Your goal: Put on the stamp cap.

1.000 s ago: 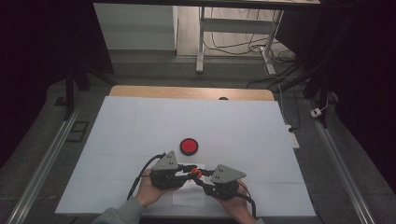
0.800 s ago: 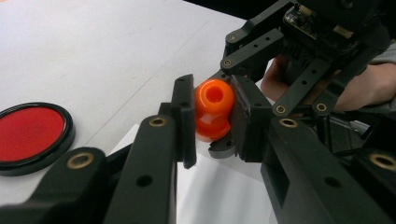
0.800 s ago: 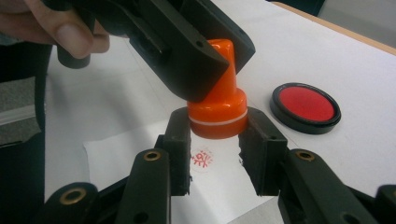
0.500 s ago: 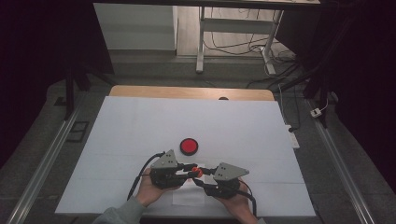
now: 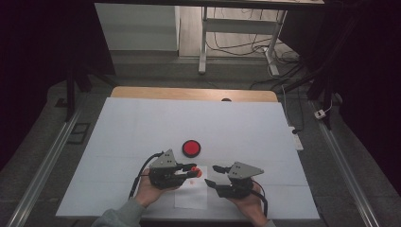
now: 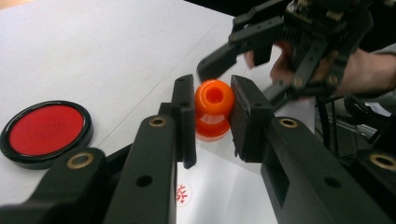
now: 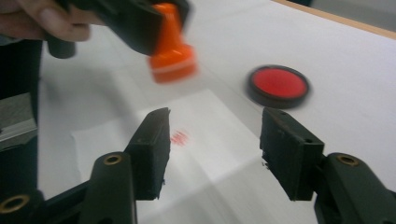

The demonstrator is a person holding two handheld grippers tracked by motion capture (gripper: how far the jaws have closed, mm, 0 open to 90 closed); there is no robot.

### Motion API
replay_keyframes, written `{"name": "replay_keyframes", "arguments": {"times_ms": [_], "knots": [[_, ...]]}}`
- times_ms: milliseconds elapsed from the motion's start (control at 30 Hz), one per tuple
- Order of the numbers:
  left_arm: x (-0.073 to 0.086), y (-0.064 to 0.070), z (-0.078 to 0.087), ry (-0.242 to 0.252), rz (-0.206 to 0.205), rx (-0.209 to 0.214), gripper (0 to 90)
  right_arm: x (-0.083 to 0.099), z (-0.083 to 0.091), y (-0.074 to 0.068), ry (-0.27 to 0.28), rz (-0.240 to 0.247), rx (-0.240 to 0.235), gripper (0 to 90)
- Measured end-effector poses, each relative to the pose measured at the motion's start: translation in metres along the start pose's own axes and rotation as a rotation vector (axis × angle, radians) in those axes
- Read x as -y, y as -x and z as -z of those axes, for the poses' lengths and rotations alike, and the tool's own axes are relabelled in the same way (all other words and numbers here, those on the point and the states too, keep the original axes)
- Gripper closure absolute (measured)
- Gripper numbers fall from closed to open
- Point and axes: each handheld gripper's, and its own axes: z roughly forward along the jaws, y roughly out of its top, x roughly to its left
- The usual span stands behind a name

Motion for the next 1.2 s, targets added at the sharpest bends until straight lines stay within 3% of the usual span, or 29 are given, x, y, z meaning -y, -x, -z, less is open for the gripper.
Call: {"name": "replay_keyframes", "arguments": {"times_ms": [433,667,1200], "knots": [[0.001,-0.005,0.003,-0.010,0.016,-0.016,72.3,0.017,0.057,0.034,0.019,-0.059,0.157,38.8],[0.001,-0.008,0.007,-0.010,0.025,-0.022,72.3,0.023,0.068,0.042,0.007,-0.054,0.162,38.8],[0.001,-0.018,0.018,0.022,0.056,-0.044,72.3,0.040,0.087,0.058,-0.011,-0.100,0.216,39.3]]}}
